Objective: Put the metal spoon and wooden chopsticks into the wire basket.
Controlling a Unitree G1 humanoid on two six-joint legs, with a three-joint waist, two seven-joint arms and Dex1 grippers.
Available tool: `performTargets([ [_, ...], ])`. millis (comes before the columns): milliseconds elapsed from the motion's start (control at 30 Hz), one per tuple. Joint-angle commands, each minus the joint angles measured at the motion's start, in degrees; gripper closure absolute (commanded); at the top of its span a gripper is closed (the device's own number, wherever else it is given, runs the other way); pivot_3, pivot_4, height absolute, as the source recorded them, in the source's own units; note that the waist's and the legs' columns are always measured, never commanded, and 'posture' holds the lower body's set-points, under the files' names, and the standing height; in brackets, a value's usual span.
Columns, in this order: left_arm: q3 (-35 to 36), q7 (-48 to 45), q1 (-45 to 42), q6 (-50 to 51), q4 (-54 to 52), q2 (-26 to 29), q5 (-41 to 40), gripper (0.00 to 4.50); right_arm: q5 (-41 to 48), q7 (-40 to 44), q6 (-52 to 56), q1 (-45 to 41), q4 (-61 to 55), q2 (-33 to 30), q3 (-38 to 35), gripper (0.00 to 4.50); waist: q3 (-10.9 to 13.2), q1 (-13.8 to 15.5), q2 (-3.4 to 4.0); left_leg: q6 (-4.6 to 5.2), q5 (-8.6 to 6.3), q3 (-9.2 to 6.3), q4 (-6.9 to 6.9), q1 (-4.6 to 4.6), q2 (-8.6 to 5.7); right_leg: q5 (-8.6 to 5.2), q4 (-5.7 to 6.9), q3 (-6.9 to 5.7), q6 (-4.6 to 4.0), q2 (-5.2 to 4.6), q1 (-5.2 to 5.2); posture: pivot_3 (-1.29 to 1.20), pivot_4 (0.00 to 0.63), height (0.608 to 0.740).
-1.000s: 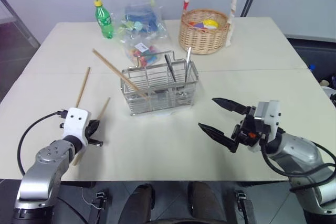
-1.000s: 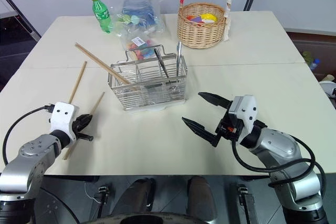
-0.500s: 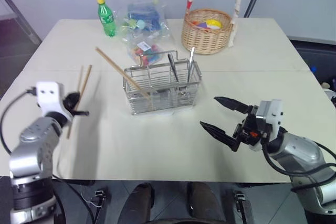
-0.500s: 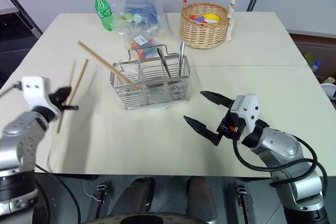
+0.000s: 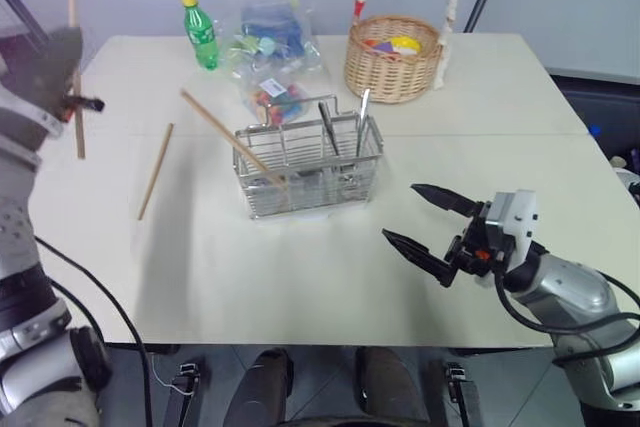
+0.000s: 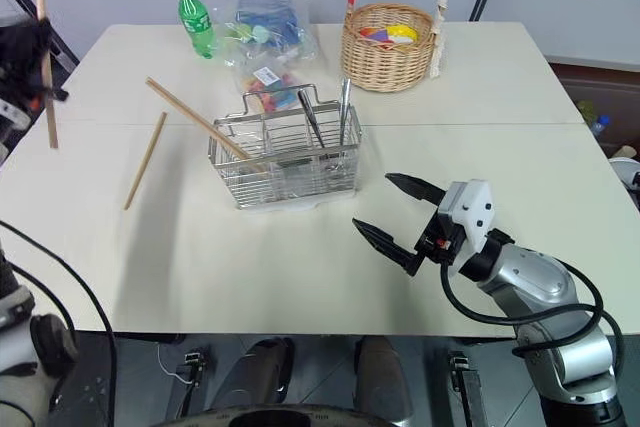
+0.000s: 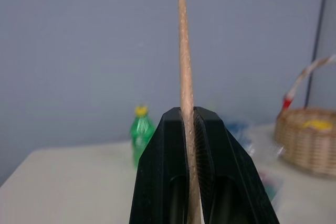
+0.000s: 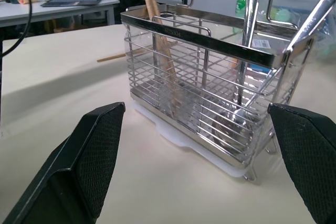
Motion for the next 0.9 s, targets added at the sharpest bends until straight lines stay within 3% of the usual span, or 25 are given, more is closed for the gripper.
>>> performTargets([
  [33, 0.4, 0.5, -3.9, 2.4, -4.5, -0.4, -7.0, 4.44, 0.1, -0.2, -1.2, -0.4, -0.9, 0.5, -0.6, 0.00, 0.0, -0.1, -0.05, 0.00, 0.00, -0.01, 0.00, 0.00, 0.00, 0.00, -0.01, 0.00, 0.00, 0.00, 0.01, 0.00, 0.150, 0.740],
  [233, -5.8, 1.2, -7.5, 6.9, -10.3, -6.5, -16.9, 4.44, -0.2, -0.4, -1.2, -0.6, -0.5, 0.7, -0.2, 0.00, 0.1, -0.1, -0.09, -0.01, 0.00, -0.01, 0.02, 0.01, -0.01, 0.01, 0.02, 0.01, 0.01, 0.00, 0.02, 0.00, 0.150, 0.740],
  [433, -7.7, 1.7, -10.8, 8.6, -8.8, -9.4, -23.4, 4.44, -1.5, -0.6, -1.9, -1.2, 0.5, 1.6, 0.9, 0.00, 0.1, -0.4, -0.10, -0.01, 0.01, 0.00, 0.06, 0.04, 0.01, 0.01, 0.08, 0.03, 0.02, 0.07, 0.02, 0.00, 0.150, 0.740],
  [900, -15.9, 1.2, -4.6, 2.6, -7.1, -20.5, -18.2, 4.44, -3.7, -2.7, -3.5, -1.1, 1.0, 4.2, 2.3, 0.00, 0.1, -0.2, -0.10, -0.01, 0.01, 0.00, 0.14, 0.03, -0.01, 0.02, 0.07, 0.06, 0.02, 0.07, 0.05, 0.00, 0.150, 0.740],
])
